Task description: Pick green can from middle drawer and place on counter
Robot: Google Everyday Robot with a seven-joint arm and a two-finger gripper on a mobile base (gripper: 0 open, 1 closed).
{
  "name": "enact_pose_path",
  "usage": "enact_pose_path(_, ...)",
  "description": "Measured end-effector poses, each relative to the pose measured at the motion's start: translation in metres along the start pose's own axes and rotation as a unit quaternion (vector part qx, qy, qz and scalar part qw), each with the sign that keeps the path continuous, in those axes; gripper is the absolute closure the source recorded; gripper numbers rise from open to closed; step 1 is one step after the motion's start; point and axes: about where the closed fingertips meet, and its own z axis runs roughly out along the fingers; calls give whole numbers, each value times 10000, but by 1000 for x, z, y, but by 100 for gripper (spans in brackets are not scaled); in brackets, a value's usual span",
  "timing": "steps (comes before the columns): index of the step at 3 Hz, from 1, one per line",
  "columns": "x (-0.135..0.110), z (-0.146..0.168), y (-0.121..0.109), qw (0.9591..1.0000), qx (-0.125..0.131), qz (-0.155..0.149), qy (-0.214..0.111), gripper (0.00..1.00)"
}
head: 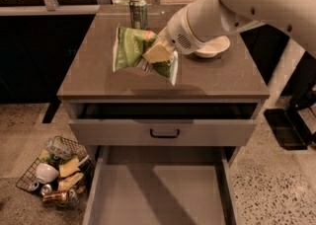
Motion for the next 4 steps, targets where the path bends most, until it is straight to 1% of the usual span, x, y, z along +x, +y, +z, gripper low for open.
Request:
enact_pose_path(1,-16,30,-37,9999,61,-83,-132,100)
enact_pose_path(2,-19,69,-56,9995,48,-177,-250,100)
enact_pose_path(3,-20,105,-70,9983,14,-245,-529,100)
enact_pose_path(4,-18,111,-70,9983,-8,-247,-531,85)
